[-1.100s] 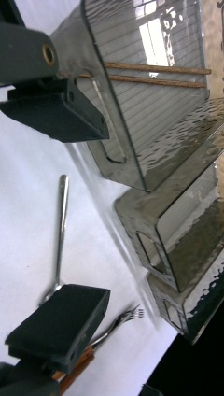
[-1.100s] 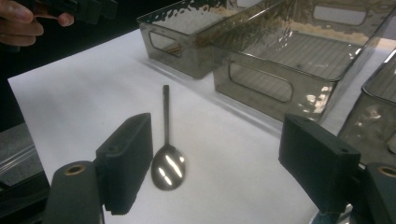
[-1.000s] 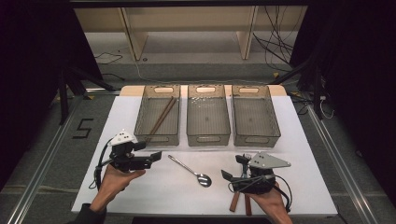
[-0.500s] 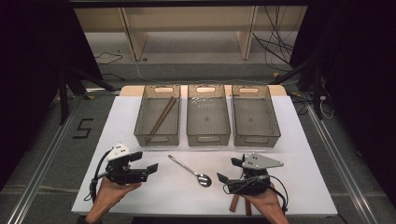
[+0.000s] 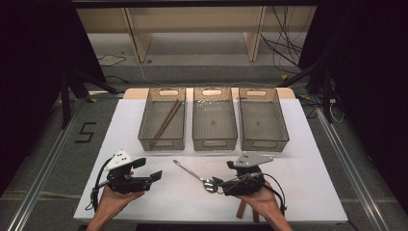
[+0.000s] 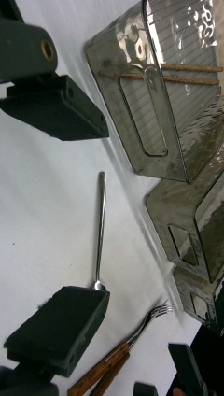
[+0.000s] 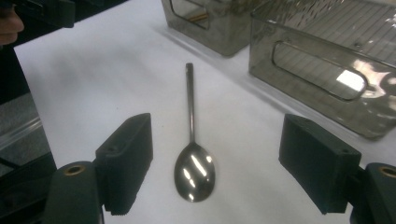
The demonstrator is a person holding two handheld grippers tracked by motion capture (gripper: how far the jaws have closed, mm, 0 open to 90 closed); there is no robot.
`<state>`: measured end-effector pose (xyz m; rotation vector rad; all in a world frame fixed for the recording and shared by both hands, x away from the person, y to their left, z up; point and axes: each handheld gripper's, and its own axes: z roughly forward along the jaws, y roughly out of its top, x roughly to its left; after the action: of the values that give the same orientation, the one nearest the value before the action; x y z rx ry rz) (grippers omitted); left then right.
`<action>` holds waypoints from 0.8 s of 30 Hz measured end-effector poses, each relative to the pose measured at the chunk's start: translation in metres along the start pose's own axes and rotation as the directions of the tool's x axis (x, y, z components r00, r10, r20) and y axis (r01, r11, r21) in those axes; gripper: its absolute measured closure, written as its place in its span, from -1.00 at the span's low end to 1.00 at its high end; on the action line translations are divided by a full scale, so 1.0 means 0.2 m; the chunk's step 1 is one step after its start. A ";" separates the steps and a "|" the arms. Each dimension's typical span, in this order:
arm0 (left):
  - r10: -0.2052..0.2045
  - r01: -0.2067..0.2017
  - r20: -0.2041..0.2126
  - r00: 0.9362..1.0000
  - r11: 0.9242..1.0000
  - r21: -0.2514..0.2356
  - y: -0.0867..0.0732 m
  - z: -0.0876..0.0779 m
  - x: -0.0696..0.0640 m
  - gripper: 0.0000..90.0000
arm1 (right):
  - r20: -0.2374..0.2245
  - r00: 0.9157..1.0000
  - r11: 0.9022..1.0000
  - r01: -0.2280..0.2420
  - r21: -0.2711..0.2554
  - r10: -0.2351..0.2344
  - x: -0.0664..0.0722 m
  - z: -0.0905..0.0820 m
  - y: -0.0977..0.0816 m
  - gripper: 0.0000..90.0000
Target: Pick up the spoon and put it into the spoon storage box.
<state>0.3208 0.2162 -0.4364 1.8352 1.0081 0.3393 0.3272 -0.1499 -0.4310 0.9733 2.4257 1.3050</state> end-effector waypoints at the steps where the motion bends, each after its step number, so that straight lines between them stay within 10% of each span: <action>1: -0.001 0.001 -0.002 1.000 1.000 -0.001 0.00 0.00 0.00 -0.61 | -0.004 1.000 1.000 0.004 0.014 -0.004 0.00 0.02 0.01 -0.40; 24: 0.011 -0.011 0.002 1.000 0.999 -0.033 -0.03 -0.02 0.00 -0.61 | -0.063 0.997 0.954 0.060 0.293 -0.044 0.03 0.38 0.17 0.01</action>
<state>0.3153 0.2190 -0.4407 1.8120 0.9859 0.3582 0.3738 -0.0837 -0.4473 0.9437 2.7244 0.9823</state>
